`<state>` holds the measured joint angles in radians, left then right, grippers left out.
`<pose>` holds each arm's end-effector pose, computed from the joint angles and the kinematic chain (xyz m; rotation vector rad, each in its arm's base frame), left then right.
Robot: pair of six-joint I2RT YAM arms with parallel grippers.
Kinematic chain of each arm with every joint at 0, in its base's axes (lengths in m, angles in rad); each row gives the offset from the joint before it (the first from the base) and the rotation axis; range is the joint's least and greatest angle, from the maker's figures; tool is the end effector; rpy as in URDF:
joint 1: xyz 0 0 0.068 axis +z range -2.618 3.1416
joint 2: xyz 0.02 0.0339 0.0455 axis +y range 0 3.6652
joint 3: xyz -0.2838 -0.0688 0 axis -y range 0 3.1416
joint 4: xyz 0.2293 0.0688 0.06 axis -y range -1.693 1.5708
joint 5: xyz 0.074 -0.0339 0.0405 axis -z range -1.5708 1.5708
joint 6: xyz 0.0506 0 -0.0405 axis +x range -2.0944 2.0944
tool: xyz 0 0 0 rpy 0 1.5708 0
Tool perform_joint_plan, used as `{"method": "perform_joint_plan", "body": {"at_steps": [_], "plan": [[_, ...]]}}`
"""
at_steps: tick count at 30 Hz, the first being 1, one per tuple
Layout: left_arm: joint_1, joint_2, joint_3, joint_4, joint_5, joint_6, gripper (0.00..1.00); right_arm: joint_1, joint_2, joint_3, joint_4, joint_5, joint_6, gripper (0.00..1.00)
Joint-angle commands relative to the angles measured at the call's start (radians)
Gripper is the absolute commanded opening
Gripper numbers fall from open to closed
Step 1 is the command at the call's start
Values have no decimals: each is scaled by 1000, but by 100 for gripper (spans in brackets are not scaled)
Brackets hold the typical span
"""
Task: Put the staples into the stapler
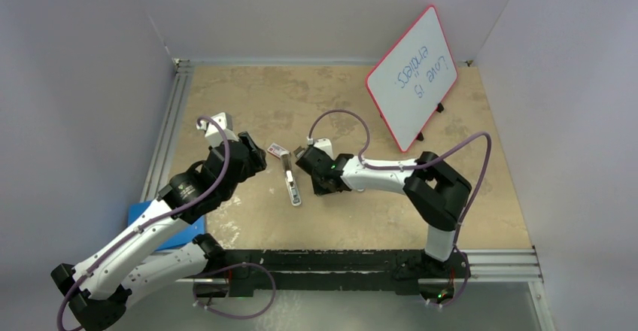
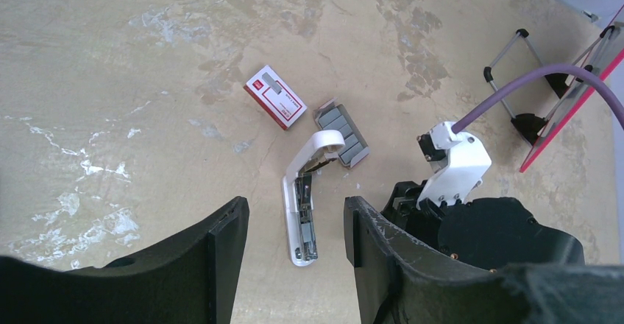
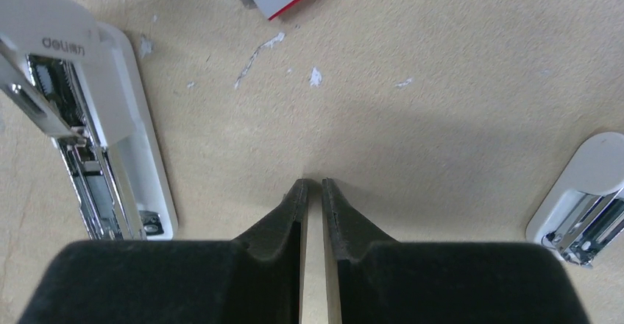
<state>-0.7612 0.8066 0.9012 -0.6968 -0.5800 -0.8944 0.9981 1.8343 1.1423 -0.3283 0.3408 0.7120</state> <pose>0.1220 -0.0779 0.3339 -0.4601 2.0354 -0.3825 0.2160 0.3038 0.1837 -0.2379 2.5107 0.2524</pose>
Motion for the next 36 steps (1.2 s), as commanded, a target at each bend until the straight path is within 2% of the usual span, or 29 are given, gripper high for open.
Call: {"method": "perform_joint_plan", "body": {"at_steps": [1,9,21,28,32,36], "plan": [[3,-7,-5,28,-1,12,51,12,-32,-23,-26,-56,-15,14],[3,-8,-8,29,0,9,50,18,-52,-56,-46,-65,-3,15],[3,-6,-8,29,1,10,51,50,-58,-40,-37,-111,-42,5],[3,-3,-9,31,1,9,50,61,-82,-30,-54,-121,-49,5],[3,-3,-6,28,0,11,50,61,-85,2,-86,-55,-13,5],[3,-12,-6,25,-6,12,50,62,-94,32,-94,-30,17,11]]}}
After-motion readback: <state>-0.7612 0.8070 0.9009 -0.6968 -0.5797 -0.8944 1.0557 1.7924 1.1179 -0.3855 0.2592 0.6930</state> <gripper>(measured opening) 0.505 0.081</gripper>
